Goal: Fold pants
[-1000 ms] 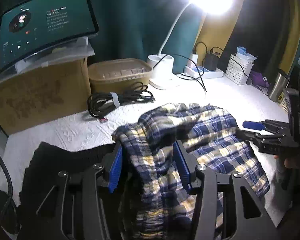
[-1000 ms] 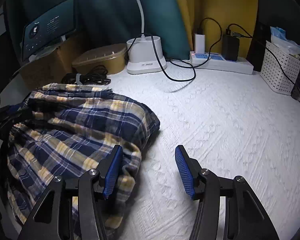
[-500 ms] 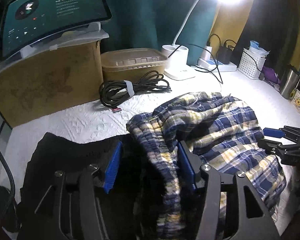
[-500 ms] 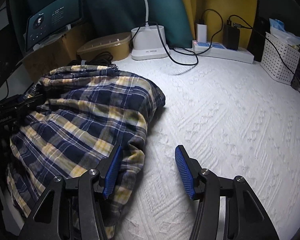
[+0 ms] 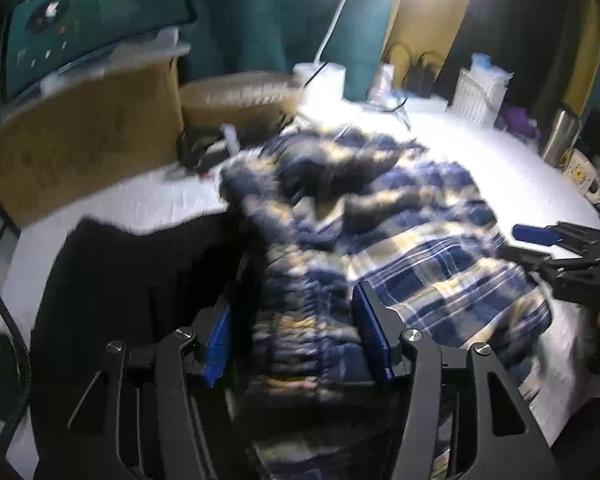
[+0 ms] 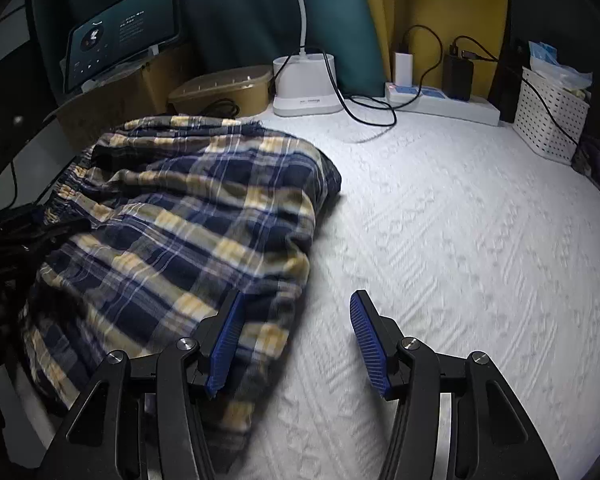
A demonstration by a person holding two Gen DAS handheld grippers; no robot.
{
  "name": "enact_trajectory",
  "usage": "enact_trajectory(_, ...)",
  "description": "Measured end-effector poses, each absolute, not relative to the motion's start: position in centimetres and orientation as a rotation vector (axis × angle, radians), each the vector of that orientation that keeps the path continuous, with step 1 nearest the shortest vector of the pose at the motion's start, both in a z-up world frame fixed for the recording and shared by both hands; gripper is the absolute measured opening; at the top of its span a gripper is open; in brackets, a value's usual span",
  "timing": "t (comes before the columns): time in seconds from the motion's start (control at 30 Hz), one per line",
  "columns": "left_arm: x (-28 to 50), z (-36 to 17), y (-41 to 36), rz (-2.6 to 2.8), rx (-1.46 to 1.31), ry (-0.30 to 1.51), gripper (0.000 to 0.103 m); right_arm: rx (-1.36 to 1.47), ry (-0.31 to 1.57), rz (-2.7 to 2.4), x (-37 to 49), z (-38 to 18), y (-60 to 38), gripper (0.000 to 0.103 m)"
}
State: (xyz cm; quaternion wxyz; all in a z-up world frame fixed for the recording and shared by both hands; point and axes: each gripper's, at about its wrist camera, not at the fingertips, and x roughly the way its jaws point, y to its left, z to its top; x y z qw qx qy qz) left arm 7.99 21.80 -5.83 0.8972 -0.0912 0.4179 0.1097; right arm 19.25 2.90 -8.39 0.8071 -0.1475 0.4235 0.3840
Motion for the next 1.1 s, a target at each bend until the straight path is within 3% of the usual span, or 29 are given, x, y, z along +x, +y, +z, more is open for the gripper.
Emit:
enact_trajectory(0.57, 4.8, -1.7, 16.4, 0.187, -0.124, 0.727, 0.057, -0.270, 0.855, 0.729, 16.4, -6.4, -4.2, 0.057)
enact_trajectory(0.67, 4.8, -1.4, 14.9, 0.170, -0.120, 0.712, 0.065, -0.261, 0.845, 0.706, 15.9, -6.0, -5.7, 0.057)
enact_trajectory(0.9, 4.2, 0.9, 11.5, 0.173, -0.064, 0.629, 0.067, -0.219, 0.803, 0.639, 14.8, -4.7, -9.8, 0.057)
enact_trajectory(0.97, 3.8, 1.7, 10.7, 0.164, -0.053, 0.602, 0.072, -0.210, 0.787, 0.624, 14.5, -4.1, -10.7, 0.057)
enact_trajectory(1.1, 3.4, 2.6, 9.1, 0.125, -0.040, 0.581, 0.074, -0.199, 0.752, 0.604, 13.6, -3.0, -12.2, 0.064)
